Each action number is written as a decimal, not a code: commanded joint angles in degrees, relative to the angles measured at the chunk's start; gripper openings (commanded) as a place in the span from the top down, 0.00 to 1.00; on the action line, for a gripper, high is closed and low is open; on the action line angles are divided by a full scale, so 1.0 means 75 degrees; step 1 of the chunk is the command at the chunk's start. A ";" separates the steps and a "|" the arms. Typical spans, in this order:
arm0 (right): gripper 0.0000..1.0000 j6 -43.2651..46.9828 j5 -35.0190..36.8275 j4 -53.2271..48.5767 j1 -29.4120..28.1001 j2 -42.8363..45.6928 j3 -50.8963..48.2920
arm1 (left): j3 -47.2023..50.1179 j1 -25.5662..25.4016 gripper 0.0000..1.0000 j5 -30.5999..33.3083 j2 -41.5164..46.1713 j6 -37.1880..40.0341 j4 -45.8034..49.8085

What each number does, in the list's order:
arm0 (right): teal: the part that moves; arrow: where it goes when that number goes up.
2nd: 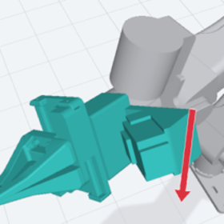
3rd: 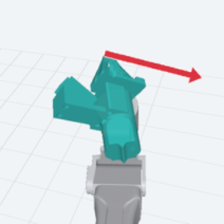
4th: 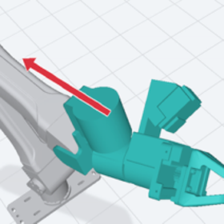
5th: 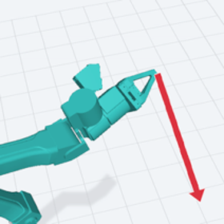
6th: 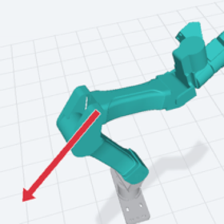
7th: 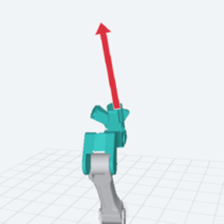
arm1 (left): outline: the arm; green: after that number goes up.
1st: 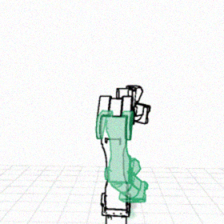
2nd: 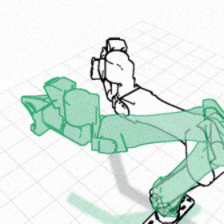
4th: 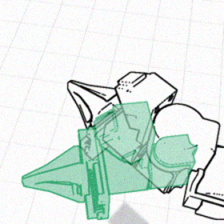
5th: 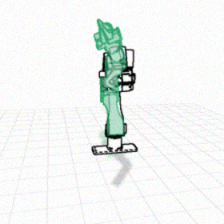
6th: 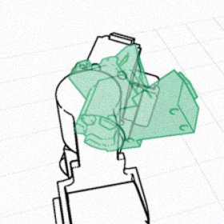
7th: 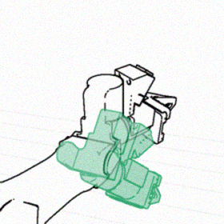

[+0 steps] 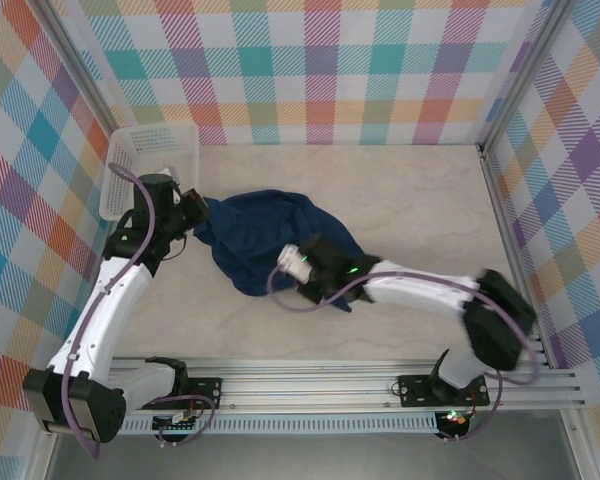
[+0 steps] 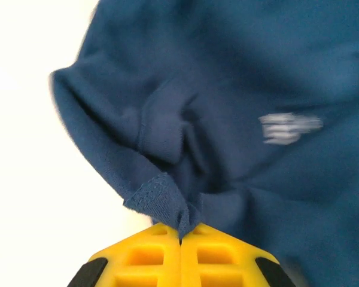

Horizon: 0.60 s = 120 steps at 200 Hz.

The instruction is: Fold the inside-out t-shirt

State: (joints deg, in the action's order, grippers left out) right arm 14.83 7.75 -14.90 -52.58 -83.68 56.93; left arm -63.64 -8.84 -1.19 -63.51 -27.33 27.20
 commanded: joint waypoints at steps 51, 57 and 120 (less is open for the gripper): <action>1.00 -0.1476 -0.1725 -0.1588 0.3716 0.3177 0.1798 | 0.0188 0.0112 1.00 -0.0794 0.0885 -0.0208 -0.0085; 1.00 -0.1506 -0.1648 -0.1722 0.3794 0.3082 0.1906 | 0.0257 0.0112 1.00 -0.0661 0.0900 -0.0148 0.0025; 1.00 -0.1708 -0.1391 -0.1847 0.4174 0.2938 0.2687 | 0.0132 0.0130 1.00 -0.0688 0.1351 -0.0566 -0.0397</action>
State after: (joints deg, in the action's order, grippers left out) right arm 3.18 -2.61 -29.17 -21.65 -64.34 72.49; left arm -58.65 -8.69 -5.13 -56.23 -29.36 28.18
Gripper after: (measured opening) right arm 0.049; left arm 0.051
